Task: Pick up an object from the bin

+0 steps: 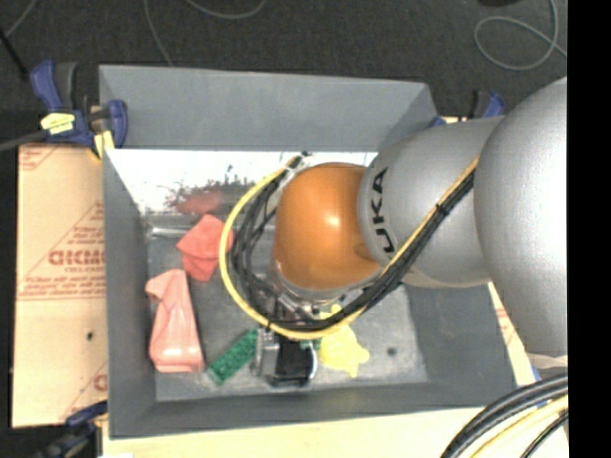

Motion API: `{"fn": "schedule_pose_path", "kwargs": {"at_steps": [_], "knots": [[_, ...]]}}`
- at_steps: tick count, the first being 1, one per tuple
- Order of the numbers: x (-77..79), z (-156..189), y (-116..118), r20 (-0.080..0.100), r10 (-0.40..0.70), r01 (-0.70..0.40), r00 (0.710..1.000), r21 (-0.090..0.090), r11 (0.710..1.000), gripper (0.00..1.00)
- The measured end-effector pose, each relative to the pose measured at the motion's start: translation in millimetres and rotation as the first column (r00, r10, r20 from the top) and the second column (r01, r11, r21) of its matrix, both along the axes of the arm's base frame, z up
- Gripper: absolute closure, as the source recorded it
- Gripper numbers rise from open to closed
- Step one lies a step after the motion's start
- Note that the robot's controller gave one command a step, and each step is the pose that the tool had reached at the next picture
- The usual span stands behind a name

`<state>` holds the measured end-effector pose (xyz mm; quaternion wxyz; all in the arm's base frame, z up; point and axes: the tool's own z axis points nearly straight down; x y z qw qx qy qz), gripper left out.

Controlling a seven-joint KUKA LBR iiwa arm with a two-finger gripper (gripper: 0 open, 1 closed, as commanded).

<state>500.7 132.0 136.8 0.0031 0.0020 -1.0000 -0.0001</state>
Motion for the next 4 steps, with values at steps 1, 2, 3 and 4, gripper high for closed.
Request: {"fn": "schedule_pose_path", "kwargs": {"at_steps": [1, 2, 3, 4], "knots": [[2.1, 3.7, -0.4, 0.008, -0.003, 0.003, 1.000, 0.001, 1.000, 0.00], [-9.1, -64.5, -15.4, 0.001, 0.030, -0.030, 1.000, 0.000, 1.000, 1.00], [-9.2, -64.5, -15.3, 0.000, 0.029, -0.029, 1.000, 0.000, 1.000, 1.00], [-7.4, -58.9, -15.9, 0.002, 0.054, -0.054, 0.999, 0.000, 0.999, 1.00]]}}
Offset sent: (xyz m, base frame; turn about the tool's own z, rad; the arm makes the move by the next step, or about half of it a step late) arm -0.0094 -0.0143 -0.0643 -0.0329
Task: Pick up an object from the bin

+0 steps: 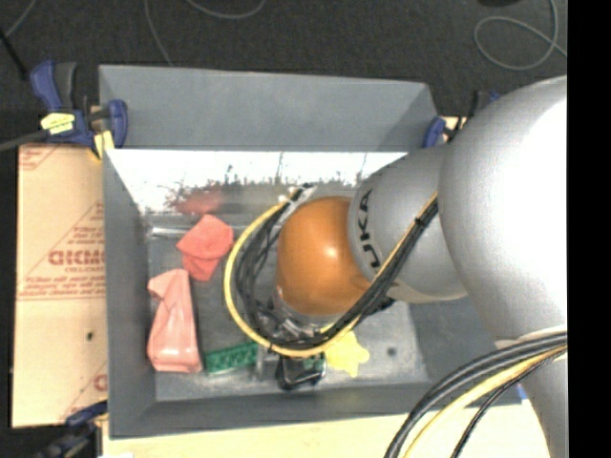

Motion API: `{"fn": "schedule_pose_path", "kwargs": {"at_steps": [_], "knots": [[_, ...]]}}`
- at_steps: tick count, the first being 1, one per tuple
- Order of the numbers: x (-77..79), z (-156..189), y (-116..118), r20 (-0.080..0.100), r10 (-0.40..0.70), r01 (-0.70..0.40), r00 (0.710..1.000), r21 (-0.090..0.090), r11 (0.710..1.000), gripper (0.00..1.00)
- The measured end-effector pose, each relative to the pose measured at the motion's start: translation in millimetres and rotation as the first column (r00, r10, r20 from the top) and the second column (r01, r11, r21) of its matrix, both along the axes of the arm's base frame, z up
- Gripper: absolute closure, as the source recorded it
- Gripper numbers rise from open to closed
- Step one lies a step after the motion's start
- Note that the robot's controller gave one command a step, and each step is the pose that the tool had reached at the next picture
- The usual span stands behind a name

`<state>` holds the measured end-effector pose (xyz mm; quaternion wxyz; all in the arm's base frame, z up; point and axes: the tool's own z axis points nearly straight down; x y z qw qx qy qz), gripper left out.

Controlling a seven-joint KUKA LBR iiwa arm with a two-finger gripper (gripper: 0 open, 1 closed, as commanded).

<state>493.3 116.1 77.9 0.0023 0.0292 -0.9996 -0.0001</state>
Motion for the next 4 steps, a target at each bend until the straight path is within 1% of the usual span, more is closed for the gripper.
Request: {"fn": "schedule_pose_path", "kwargs": {"at_steps": [1, 2, 3, 4], "knots": [[0.9, 29.5, -7.3, 0.002, 0.125, -0.125, 0.992, 0.001, 0.992, 1.00], [1.7, 89.0, -6.3, -0.005, 0.095, -0.095, 0.996, 0.000, 0.996, 1.00], [10.1, 86.8, -7.4, 0.020, 0.084, -0.084, 0.996, 0.003, 0.996, 1.00], [1.2, 80.0, -12.9, -0.018, 0.080, -0.080, 0.997, -0.001, 0.997, 1.00]]}}
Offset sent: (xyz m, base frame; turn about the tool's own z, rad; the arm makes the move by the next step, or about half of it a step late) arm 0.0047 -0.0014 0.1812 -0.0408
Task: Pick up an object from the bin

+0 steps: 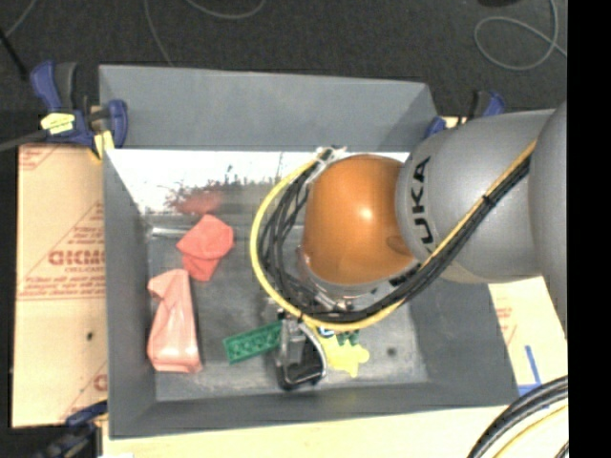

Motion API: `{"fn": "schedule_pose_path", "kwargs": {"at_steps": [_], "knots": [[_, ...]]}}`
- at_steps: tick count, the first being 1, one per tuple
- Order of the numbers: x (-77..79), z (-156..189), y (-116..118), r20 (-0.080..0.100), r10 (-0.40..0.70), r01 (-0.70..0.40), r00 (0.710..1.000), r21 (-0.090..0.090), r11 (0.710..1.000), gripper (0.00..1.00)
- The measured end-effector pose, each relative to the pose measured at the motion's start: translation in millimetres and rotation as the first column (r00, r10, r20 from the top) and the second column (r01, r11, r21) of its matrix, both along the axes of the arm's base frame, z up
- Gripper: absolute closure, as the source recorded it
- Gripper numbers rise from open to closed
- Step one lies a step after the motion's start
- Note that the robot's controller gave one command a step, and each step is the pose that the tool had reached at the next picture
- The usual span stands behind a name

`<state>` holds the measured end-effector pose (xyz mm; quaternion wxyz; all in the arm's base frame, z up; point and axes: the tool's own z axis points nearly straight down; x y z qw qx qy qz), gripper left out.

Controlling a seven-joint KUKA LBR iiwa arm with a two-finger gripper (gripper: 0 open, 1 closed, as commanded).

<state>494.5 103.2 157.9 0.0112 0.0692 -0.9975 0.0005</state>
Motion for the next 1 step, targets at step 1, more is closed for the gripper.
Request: {"fn": "schedule_pose_path", "kwargs": {"at_steps": [1], "knots": [[2.5, 59.0, 0.7, 0.019, 0.000, 0.000, 1.000, 0.002, 1.000, 1.00]]}}
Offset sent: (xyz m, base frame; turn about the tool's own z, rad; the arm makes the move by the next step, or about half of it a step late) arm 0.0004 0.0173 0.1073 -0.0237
